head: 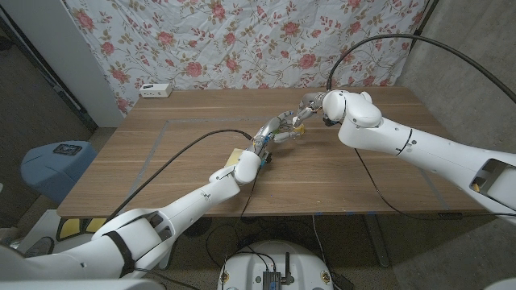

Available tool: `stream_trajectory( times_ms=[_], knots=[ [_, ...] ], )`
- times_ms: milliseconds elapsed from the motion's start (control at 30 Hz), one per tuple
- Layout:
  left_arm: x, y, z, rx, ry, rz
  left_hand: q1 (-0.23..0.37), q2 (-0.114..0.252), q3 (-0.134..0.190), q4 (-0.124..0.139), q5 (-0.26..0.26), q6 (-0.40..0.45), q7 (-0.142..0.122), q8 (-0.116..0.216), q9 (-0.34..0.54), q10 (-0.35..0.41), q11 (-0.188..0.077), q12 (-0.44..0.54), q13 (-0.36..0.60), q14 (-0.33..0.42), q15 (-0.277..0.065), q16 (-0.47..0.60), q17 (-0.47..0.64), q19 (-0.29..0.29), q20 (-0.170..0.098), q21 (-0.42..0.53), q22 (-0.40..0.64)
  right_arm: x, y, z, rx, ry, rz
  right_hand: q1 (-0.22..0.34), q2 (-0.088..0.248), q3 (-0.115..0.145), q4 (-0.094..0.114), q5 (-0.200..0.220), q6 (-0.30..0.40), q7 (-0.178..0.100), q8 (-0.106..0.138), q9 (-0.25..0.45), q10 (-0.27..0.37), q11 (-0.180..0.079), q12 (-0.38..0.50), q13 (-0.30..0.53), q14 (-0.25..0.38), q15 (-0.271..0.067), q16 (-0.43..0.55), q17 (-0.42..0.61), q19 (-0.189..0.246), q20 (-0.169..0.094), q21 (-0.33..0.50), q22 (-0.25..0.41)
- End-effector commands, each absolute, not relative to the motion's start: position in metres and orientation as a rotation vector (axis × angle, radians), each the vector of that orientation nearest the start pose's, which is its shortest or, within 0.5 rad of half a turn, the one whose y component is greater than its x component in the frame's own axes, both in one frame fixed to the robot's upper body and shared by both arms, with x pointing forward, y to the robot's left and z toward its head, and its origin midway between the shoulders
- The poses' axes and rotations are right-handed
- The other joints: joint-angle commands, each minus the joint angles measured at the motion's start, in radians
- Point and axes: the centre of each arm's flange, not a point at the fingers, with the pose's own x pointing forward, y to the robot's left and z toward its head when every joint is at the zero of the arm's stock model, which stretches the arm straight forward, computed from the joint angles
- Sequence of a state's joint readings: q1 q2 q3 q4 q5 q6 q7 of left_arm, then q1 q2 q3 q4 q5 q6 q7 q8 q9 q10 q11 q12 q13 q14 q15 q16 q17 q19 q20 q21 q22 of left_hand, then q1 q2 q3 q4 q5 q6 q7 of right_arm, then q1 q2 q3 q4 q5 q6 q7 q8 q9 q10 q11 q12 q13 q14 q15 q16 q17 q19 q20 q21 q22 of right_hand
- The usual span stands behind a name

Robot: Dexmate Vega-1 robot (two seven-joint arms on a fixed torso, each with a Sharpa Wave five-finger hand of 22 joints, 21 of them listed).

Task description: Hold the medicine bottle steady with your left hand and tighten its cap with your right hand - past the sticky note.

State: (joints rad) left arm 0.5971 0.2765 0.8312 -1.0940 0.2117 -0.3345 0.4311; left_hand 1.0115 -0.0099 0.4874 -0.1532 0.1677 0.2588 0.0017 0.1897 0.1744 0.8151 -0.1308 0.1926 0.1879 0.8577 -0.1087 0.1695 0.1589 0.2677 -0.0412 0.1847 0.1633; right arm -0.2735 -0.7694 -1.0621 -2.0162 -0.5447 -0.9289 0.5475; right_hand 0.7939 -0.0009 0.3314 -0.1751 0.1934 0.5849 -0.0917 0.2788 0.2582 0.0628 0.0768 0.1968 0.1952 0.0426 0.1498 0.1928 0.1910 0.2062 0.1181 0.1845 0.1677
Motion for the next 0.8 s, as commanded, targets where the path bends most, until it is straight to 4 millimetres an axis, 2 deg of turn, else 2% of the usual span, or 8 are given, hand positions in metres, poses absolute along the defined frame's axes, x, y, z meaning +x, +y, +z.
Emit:
stream_trajectory(
  times_ms=[33, 233, 800],
  knots=[
    [0.653, 0.0531, -0.0412, 0.706, -0.857, -0.191, 0.006, 0.009, 0.006, -0.001, 0.009, 0.006, -0.005, -0.002, 0.002, 0.041, -0.033, 0.005, 0.003, 0.004, -0.087, 0.003, 0.001, -0.003, -0.134, -0.001, 0.002, 0.5738, -0.1393, 0.0957, -1.517, -0.183, 0.095, 0.007, -0.001, 0.003, 0.005, 0.0, 0.017, 0.0, 0.01, 0.004, 0.01, 0.004, 0.007, 0.003, 0.005, -0.005, 0.007, -0.001, 0.009, 0.002, 0.007, 0.002],
    [0.6532, 0.0533, -0.0414, 0.705, -0.857, -0.189, 0.005, 0.009, 0.005, 0.0, 0.009, 0.008, -0.005, -0.001, 0.002, 0.04, -0.039, 0.004, 0.003, 0.005, -0.086, 0.004, 0.001, -0.003, -0.134, 0.0, 0.002, 0.5754, -0.1397, 0.0955, -1.506, -0.184, 0.103, 0.004, -0.002, 0.001, 0.011, -0.002, 0.032, 0.002, 0.016, 0.006, 0.016, 0.006, 0.009, 0.002, 0.006, -0.006, 0.008, -0.001, 0.01, 0.003, 0.007, 0.002],
    [0.6529, 0.0537, -0.0417, 0.703, -0.855, -0.187, 0.005, 0.008, 0.005, -0.001, 0.009, 0.008, -0.004, -0.002, 0.002, 0.039, -0.033, 0.004, 0.003, 0.004, -0.085, 0.003, 0.001, -0.004, -0.133, 0.0, 0.002, 0.5813, -0.1423, 0.0925, -1.493, -0.179, 0.093, 0.0, 0.003, 0.0, 0.02, -0.003, 0.093, -0.009, 0.041, 0.013, 0.045, 0.001, 0.015, 0.002, 0.022, -0.009, 0.013, 0.0, 0.022, 0.001, 0.01, 0.002]
  ],
)
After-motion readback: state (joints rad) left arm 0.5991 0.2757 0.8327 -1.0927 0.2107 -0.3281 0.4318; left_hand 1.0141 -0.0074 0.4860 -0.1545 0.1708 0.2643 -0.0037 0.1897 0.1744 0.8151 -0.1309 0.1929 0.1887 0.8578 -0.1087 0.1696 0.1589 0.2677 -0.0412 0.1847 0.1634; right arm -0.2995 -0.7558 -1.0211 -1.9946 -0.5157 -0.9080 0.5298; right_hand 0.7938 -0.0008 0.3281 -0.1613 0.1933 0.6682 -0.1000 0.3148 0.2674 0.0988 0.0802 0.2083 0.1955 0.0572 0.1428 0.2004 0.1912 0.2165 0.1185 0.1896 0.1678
